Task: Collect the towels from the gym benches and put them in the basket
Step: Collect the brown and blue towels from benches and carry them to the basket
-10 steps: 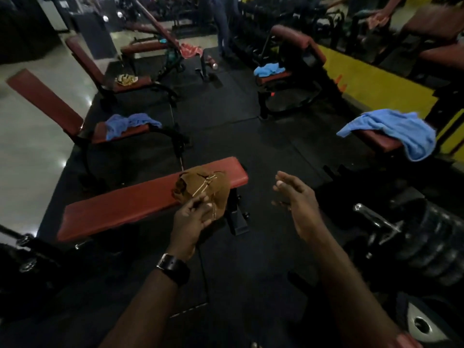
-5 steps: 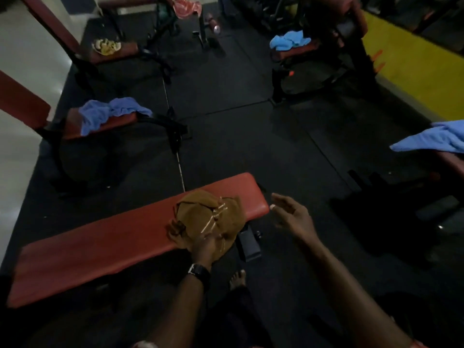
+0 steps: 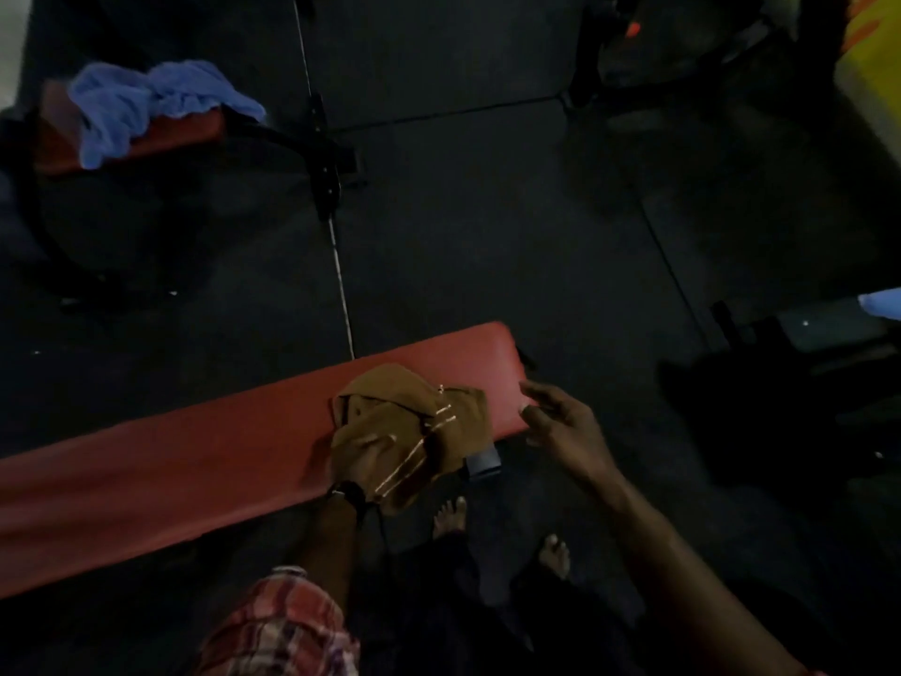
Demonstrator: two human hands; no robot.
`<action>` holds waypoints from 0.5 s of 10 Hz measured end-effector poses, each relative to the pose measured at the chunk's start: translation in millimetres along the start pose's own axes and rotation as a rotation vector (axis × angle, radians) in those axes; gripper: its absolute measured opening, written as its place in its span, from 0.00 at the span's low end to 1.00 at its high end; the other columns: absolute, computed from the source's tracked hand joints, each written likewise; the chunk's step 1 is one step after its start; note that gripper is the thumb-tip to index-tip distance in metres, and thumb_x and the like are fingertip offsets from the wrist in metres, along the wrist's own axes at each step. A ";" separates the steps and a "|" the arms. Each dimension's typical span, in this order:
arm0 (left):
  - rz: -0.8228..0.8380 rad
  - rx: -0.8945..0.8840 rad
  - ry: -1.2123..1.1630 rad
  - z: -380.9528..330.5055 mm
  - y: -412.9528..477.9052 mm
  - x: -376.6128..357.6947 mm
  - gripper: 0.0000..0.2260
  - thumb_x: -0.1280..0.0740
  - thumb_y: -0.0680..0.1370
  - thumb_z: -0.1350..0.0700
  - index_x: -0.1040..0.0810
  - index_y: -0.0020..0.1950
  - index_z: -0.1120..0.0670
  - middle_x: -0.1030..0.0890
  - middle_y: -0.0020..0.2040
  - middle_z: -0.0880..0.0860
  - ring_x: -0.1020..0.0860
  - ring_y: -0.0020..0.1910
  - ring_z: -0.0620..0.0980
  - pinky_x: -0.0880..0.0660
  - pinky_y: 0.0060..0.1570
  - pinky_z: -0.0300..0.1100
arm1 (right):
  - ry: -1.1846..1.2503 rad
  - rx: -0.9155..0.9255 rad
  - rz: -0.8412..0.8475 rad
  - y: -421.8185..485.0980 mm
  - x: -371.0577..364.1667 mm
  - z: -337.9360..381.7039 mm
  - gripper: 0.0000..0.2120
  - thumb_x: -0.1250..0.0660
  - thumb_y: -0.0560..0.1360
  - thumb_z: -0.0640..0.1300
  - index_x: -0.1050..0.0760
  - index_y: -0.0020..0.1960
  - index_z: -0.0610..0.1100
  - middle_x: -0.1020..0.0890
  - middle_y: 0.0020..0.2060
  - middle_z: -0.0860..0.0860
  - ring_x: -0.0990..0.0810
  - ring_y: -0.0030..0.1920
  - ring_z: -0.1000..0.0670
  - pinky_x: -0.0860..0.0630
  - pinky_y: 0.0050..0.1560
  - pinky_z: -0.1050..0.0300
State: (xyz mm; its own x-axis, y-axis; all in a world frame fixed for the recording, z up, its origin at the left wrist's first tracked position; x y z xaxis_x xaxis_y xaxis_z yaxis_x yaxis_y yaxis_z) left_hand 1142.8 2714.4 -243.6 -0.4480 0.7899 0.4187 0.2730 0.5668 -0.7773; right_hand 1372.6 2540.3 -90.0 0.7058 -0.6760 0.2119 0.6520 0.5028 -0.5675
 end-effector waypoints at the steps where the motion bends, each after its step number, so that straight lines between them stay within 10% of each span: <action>1: -0.094 0.026 -0.096 -29.8 -20.0 1.7 0.21 0.31 0.78 0.58 0.29 0.70 0.64 0.29 0.71 0.62 0.29 0.69 0.59 0.34 0.68 0.43 | 0.042 0.003 -0.014 6.1 19.6 9.3 0.15 0.35 0.77 0.37 0.24 0.61 0.48 0.18 0.46 0.49 0.21 0.39 0.53 0.23 0.36 0.58; 3: -0.218 -0.015 -0.389 -99.3 -62.8 -29.4 0.20 0.30 0.74 0.66 0.29 0.65 0.66 0.23 0.60 0.64 0.24 0.62 0.64 0.28 0.62 0.51 | 0.063 0.111 0.001 23.4 73.6 39.6 0.14 0.33 0.76 0.40 0.23 0.59 0.54 0.19 0.53 0.55 0.21 0.47 0.66 0.26 0.38 0.72; 5: -0.184 -0.203 -0.420 -207.7 -96.9 -102.3 0.17 0.29 0.73 0.62 0.27 0.60 0.55 0.22 0.58 0.56 0.24 0.55 0.55 0.32 0.54 0.42 | 0.164 0.157 0.023 42.4 172.1 59.1 0.14 0.33 0.76 0.42 0.23 0.61 0.53 0.21 0.57 0.56 0.22 0.53 0.60 0.20 0.46 0.60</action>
State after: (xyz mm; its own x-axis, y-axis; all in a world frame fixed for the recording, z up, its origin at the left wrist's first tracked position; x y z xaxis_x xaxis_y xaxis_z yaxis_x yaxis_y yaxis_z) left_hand 1339.1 2627.2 -113.6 -0.7971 0.5335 0.2829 0.2982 0.7550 -0.5840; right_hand 1538.1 2477.1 -30.5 0.6750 -0.7353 0.0613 0.6805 0.5883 -0.4368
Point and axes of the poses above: each hand's wrist, its own y-axis towards the middle knuckle, its own x-axis out of the back of the hand, z = x × y, the point moved 10 cm from there along y, towards the middle knuckle
